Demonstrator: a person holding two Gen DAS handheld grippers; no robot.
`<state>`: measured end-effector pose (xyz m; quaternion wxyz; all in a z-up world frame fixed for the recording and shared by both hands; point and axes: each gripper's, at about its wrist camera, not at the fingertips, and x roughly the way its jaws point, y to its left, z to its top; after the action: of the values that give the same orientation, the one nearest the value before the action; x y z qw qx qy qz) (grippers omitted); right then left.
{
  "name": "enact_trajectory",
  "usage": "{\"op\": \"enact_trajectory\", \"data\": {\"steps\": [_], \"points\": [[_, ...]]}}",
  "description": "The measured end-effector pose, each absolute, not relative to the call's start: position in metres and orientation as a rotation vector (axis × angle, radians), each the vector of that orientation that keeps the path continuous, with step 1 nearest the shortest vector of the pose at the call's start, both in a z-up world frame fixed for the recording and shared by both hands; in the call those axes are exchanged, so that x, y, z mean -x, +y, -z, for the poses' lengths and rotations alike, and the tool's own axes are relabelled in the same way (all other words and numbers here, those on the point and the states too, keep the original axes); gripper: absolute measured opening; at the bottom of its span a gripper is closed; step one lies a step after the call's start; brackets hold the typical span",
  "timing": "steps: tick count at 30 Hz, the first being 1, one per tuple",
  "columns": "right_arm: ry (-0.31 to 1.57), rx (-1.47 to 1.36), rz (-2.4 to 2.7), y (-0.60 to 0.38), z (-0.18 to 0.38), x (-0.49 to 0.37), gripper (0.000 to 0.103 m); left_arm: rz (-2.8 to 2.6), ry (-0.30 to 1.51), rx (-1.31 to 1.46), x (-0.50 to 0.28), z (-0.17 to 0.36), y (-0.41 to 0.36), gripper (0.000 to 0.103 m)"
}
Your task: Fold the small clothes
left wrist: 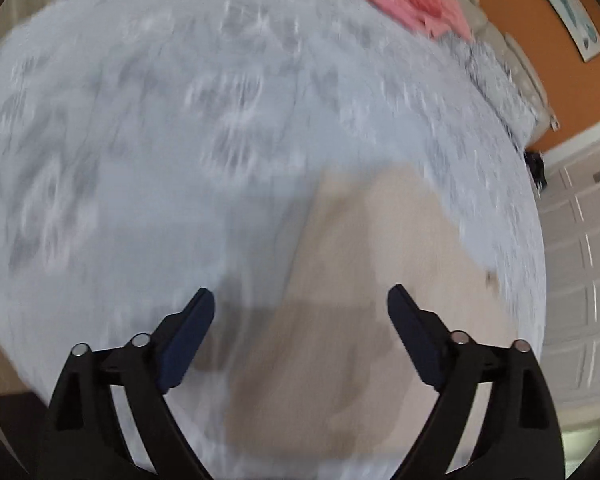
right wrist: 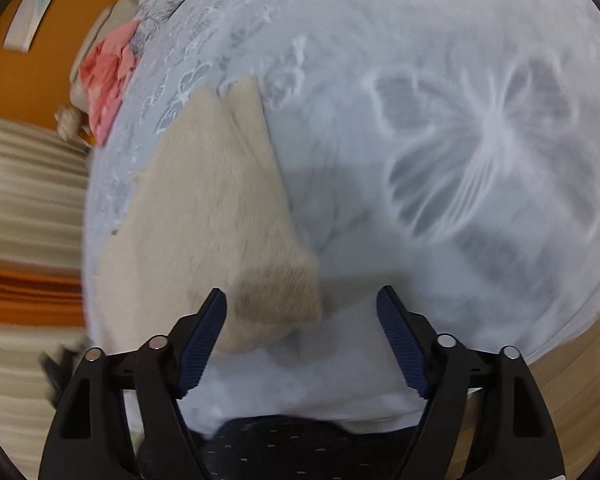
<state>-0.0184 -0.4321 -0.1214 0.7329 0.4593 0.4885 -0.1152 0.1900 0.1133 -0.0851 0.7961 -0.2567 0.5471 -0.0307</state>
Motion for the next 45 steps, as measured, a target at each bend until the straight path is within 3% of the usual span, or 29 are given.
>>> {"op": "enact_trajectory", "data": {"steps": [2,7,8,9,10,11,12,14,18,22,25,27,31,34,36,40,45], "points": [[1.047,-1.017,0.271,-0.427,0.122,0.016,0.087,0.056,1.258,0.584,-0.171,0.103,0.107,0.087],[0.980,-1.222,0.160,-0.418,0.128,0.000,0.084,0.001,1.234,0.717,-0.161,0.115,0.094,0.093],[0.982,-1.240,0.164,-0.416,0.131,-0.003,0.072,0.018,1.245,0.751,-0.165,0.117,0.089,0.092],[0.986,-1.249,0.160,-0.414,0.133,-0.006,0.039,0.006,1.247,0.755,-0.166,0.117,0.086,0.086],[0.992,-1.252,0.153,-0.413,0.133,-0.010,0.020,-0.040,1.251,0.742,-0.169,0.116,0.084,0.076],[0.982,-1.254,0.152,-0.412,0.129,-0.010,0.015,-0.062,1.254,0.744,-0.170,0.114,0.086,0.045],[0.954,-1.248,0.154,-0.412,0.121,-0.009,0.012,-0.060,1.252,0.781,-0.169,0.112,0.089,0.029],[0.909,-1.175,0.137,-0.410,0.091,-0.005,0.010,-0.039,1.226,0.901,-0.162,0.103,0.105,0.024],[0.914,-1.042,0.128,-0.411,0.057,0.014,0.009,0.016,1.199,0.836,-0.139,0.074,0.119,0.023],[1.115,-0.973,0.200,-0.413,0.109,0.015,0.009,-0.032,1.280,0.836,-0.119,0.106,0.124,0.023],[1.131,-1.063,0.227,-0.415,0.129,0.026,0.017,-0.049,1.271,0.853,-0.112,0.120,0.125,0.024],[1.106,-1.051,0.278,-0.417,0.114,0.036,0.031,-0.033,1.253,0.839,-0.113,0.111,0.124,0.024],[0.989,-0.808,0.403,-0.409,0.046,0.047,0.035,0.009,1.236,0.800,-0.117,0.094,0.121,0.025],[1.014,-0.636,0.163,-0.362,0.011,-0.002,0.020,0.004,1.237,0.762,-0.119,0.093,0.115,0.025],[1.048,-0.509,0.039,-0.321,0.001,-0.038,0.001,-0.003,1.228,0.771,-0.116,0.094,0.117,0.025],[1.118,-0.362,-0.094,-0.258,0.009,-0.114,0.000,-0.007,1.219,0.821,-0.105,0.092,0.121,0.025],[1.316,-0.295,-0.099,-0.233,0.073,-0.168,0.000,0.023,1.208,0.801,-0.105,0.085,0.121,0.025]]}}
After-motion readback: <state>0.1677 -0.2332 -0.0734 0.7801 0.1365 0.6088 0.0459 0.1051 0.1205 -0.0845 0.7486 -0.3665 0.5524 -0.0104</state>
